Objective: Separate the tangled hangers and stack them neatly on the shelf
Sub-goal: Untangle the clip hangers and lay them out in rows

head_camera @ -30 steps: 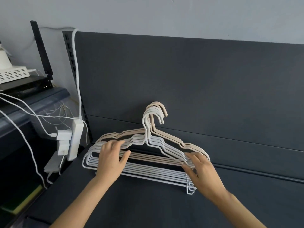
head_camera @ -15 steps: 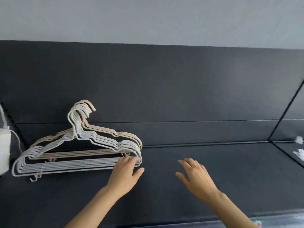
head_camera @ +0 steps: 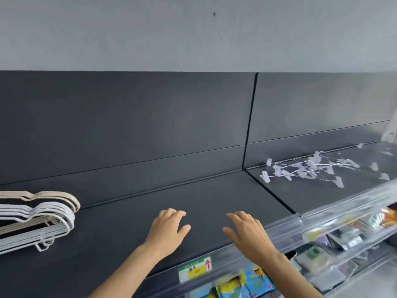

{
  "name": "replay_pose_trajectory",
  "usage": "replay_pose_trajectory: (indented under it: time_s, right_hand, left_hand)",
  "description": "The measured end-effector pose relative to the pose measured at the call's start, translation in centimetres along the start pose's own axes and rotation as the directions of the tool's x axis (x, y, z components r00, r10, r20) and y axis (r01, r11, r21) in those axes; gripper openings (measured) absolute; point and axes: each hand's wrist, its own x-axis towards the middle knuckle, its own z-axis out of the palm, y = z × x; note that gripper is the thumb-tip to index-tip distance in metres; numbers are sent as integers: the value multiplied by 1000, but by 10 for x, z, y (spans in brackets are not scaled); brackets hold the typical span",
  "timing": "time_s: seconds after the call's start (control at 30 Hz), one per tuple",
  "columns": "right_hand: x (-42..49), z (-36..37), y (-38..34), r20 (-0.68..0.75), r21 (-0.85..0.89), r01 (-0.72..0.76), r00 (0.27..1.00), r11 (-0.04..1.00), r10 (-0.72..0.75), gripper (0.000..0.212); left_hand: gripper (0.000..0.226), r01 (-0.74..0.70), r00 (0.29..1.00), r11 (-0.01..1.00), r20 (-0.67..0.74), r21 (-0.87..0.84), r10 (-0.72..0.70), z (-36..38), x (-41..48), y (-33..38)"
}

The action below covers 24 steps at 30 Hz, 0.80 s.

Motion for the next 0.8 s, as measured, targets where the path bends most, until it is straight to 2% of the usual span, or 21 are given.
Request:
replay_pose_trajectory:
  time_s: [0.13, 0.2, 0.3, 0.37, 0.47, 0.53, 0.6, 0.7, 0.77, 0.8]
  right_hand:
    - [-17, -21, 45, -29, 7, -88, 996, 996, 88, 50]
    - [-26, -28, 72, -39, 8, -141, 989, 990, 142, 60]
    - [-37, -38, 109, -49, 11, -219, 974, 976, 219, 121]
    - [-39, -40, 132, -68, 9, -269, 961, 963, 269, 134]
    - [-36, -47, 166, -83, 8, -312, 947, 950, 312, 131]
    - [-29, -53, 186, -85, 9, -327, 941, 945, 327, 113]
    - [-17, -58, 208, -86, -10, -336, 939, 942, 334, 79]
    - [6, -69, 243, -57, -34, -374, 927, 927, 371, 74]
    - [22, -75, 267, -73, -41, -380, 924, 924, 376, 59]
    - [29, -78, 279, -88, -37, -385, 920, 922, 381, 59]
  left_hand:
    - [44, -65, 997, 998, 42, -1, 65, 19, 23, 45]
    - [44, -103, 992, 995, 70, -6, 103, 30, 36, 67]
    - [43, -153, 983, 988, 96, -14, 154, 47, 58, 97]
    - [43, -181, 977, 983, 108, -34, 184, 60, 73, 115]
    - [42, -217, 967, 974, 118, -68, 223, 81, 100, 140]
    - [41, -232, 963, 968, 119, -94, 242, 95, 121, 157]
    - [41, -241, 960, 963, 118, -121, 255, 109, 144, 172]
    - [40, -248, 958, 956, 109, -157, 266, 126, 183, 193]
    - [39, -255, 957, 951, 97, -178, 274, 134, 209, 206]
    - [38, -258, 956, 948, 90, -186, 278, 138, 222, 213]
